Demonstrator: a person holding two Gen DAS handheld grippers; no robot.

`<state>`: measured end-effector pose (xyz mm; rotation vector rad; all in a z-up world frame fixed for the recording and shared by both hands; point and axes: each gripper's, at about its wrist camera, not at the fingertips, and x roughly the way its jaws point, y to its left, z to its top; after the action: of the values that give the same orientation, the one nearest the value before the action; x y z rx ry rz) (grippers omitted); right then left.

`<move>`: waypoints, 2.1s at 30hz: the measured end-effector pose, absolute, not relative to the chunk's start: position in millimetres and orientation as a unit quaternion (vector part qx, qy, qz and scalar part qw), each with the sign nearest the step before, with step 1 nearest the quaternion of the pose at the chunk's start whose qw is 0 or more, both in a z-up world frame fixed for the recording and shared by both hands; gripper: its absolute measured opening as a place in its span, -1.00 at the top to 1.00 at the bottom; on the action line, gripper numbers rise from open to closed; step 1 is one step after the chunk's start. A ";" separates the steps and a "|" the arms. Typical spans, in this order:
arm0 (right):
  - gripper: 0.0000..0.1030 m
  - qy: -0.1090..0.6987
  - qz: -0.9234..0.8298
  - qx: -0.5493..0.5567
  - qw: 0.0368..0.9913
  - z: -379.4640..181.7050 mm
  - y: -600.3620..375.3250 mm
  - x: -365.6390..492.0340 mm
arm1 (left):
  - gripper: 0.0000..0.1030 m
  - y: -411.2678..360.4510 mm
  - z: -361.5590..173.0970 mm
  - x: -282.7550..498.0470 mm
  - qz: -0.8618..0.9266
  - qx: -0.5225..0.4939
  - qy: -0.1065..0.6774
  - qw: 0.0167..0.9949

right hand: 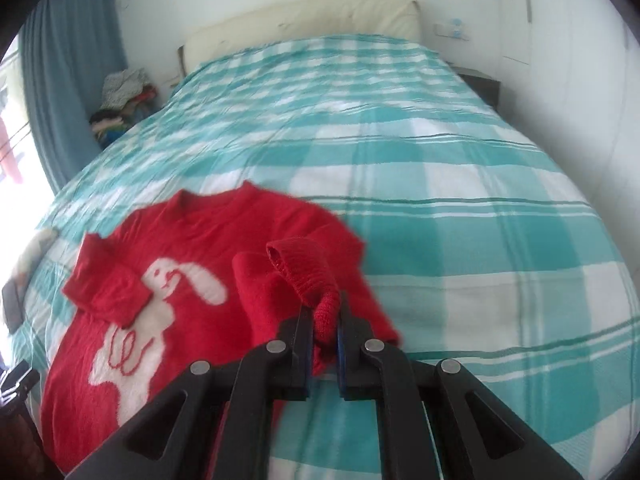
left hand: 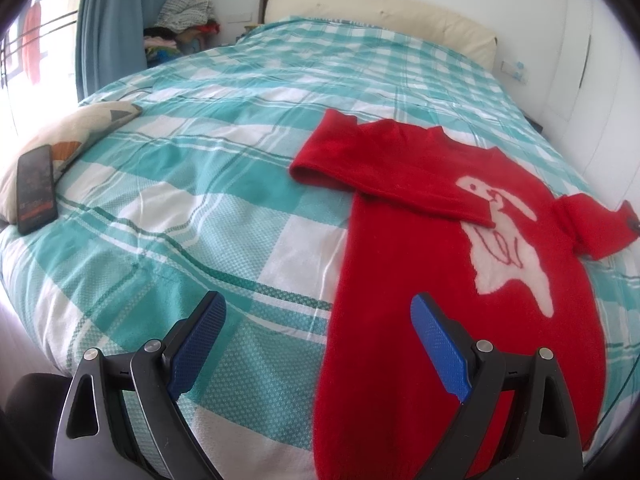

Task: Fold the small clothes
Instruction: 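Grasp a folded sleeve with the right gripper, pull it outward, release, then grasp the other sleeve cuff with the left gripper, pull it outward, release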

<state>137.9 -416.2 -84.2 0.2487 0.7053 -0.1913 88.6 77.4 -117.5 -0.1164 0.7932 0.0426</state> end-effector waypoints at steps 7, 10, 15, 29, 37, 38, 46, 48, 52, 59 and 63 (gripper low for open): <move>0.84 0.304 -0.231 0.280 0.881 -104.8 -570.6 48.2 | -0.84 72.4 -124.6 91.9 0.014 -0.060 0.395 0.917; 0.84 0.312 -0.219 0.315 0.869 -135.1 -578.1 40.7 | -0.84 72.3 -126.7 92.9 0.013 -0.064 0.395 0.916; 0.75 0.282 -0.182 0.410 0.848 -163.4 -589.0 31.1 | -0.84 76.3 -128.1 91.0 0.022 -0.067 0.393 0.917; 0.92 0.294 -0.230 0.410 0.832 -170.3 -597.3 21.0 | -0.84 69.8 -136.0 95.1 0.021 -0.059 0.406 0.911; 0.94 0.328 -0.282 0.373 0.821 -175.9 -601.8 18.6 | -0.84 65.3 -134.4 93.2 0.029 -0.033 0.399 0.916; 0.95 0.328 -0.282 0.374 0.820 -176.5 -602.6 17.8 | -0.84 65.9 -133.9 92.9 0.029 -0.033 0.399 0.916; 0.94 0.326 -0.288 0.368 0.822 -174.5 -601.3 15.2 | -0.84 69.5 -135.8 94.6 0.031 -0.037 0.408 0.912; 0.77 0.322 -0.294 0.369 0.821 -171.5 -600.8 10.3 | -0.84 69.9 -136.4 94.7 0.032 -0.036 0.409 0.911; 0.33 0.302 -0.346 0.357 0.813 -157.3 -598.6 -12.3 | -0.84 76.9 -127.7 91.6 0.035 -0.035 0.413 0.909; 0.06 0.237 -0.411 0.279 0.835 -115.2 -582.9 -35.8 | -0.92 58.8 -41.2 139.0 -0.017 0.072 0.321 0.944; 0.06 0.242 -0.382 0.287 0.844 -115.5 -577.1 -25.0 | -0.91 -8.7 -61.5 185.0 -0.107 0.204 0.326 0.917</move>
<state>-25.0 -577.1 -115.5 0.6052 0.5115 -0.8070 185.0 -8.7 -61.5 0.4204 0.6716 -0.2211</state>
